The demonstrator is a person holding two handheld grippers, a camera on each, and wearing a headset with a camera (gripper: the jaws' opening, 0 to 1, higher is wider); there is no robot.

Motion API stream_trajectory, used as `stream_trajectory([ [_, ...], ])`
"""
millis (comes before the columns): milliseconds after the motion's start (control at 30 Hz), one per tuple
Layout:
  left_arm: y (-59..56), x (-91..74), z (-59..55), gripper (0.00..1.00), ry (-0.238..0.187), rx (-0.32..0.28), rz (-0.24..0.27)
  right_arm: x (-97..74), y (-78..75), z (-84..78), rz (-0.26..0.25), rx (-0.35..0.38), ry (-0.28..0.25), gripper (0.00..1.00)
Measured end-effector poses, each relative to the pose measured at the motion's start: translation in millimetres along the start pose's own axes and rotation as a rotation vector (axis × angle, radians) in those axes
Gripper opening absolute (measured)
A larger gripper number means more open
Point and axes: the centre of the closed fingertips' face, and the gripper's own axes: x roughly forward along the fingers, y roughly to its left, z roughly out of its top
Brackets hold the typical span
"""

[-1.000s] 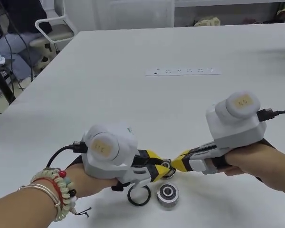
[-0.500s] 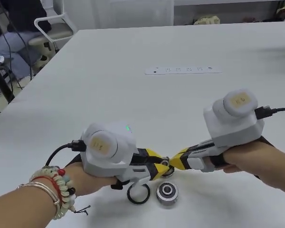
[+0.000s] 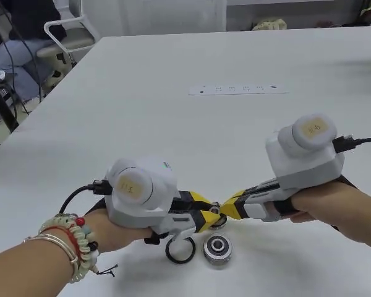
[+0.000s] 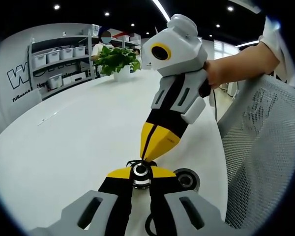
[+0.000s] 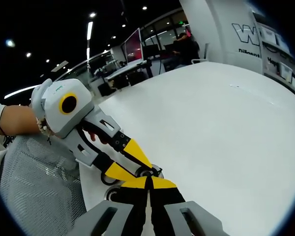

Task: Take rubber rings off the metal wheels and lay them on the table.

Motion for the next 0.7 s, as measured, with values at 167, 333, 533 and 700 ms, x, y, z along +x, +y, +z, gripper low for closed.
stream_trajectory([
  [167, -0.1, -0.2, 0.1, 0.08, -0.001, 0.0, 0.0, 0.0, 1.0, 0.8, 0.002, -0.001, -0.002, 0.0],
  [333, -0.1, -0.2, 0.4, 0.08, -0.002, -0.002, 0.001, -0.8, 9.4, 11.0, 0.04, 0.004, -0.047, 0.0],
  [533, 0.0, -0.1, 0.7, 0.08, -0.011, -0.005, 0.004, -1.2, 3.8, 10.2, 0.002, 0.013, -0.033, 0.0],
  [700, 0.1, 0.2, 0.8, 0.08, -0.019, -0.003, 0.006, -0.7, -0.7, 1.4, -0.013, 0.045, -0.007, 0.0],
])
